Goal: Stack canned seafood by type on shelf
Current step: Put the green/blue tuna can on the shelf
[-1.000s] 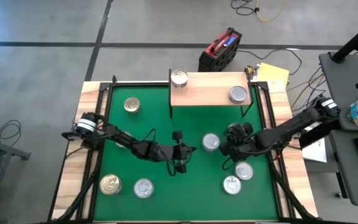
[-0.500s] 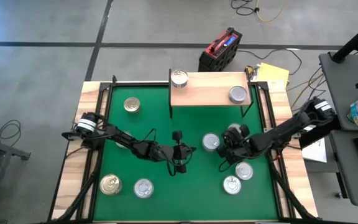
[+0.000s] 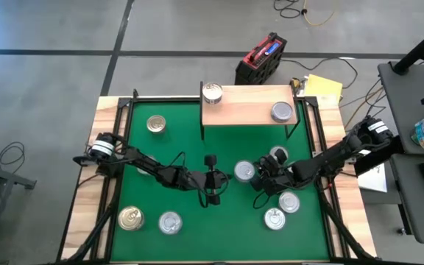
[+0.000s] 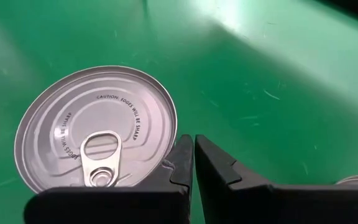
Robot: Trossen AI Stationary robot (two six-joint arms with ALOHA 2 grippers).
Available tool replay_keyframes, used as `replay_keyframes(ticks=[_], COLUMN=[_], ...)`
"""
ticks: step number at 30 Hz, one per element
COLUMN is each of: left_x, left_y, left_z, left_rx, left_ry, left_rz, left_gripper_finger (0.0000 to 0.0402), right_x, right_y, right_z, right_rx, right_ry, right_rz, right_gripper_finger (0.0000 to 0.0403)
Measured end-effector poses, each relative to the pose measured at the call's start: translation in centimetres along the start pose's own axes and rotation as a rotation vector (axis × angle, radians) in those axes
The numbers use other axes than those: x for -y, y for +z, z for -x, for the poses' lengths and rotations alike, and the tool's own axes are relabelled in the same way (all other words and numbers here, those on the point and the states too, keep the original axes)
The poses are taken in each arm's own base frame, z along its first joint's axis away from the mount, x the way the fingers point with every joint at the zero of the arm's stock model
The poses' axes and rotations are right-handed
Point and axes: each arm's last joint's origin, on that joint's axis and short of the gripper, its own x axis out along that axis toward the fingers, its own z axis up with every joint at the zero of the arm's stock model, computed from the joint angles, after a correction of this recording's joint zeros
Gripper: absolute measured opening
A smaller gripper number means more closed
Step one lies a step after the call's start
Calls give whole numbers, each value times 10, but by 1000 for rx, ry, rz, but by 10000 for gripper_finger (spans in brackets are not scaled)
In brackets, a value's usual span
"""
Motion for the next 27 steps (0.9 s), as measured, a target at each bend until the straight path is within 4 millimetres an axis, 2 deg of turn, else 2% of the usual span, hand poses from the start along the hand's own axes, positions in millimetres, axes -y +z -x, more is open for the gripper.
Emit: replay_keyframes(ticks=[3, 11, 15, 20, 27], left_x=[-4, -15, -12, -5, -4], left_y=[1, -12, -19, -17, -16], left_z=[-3, -20, -34, -52, -55], left_rx=[32, 96, 71, 27, -1], left_ry=[-66, 3, 5, 1, 23], left_rz=[33, 109, 116, 82, 78], left_gripper_finger=[0, 0, 0, 0, 0], right_x=[0, 0, 0, 0, 0], right_y=[0, 0, 0, 0, 0], right_z=[0, 0, 0, 0, 0], right_rx=[1, 1, 1, 1, -10], right_ry=[1, 1, 1, 1, 5], right_rz=[-2, -2, -2, -3, -1], right_gripper_finger=[9, 9, 9, 9, 9])
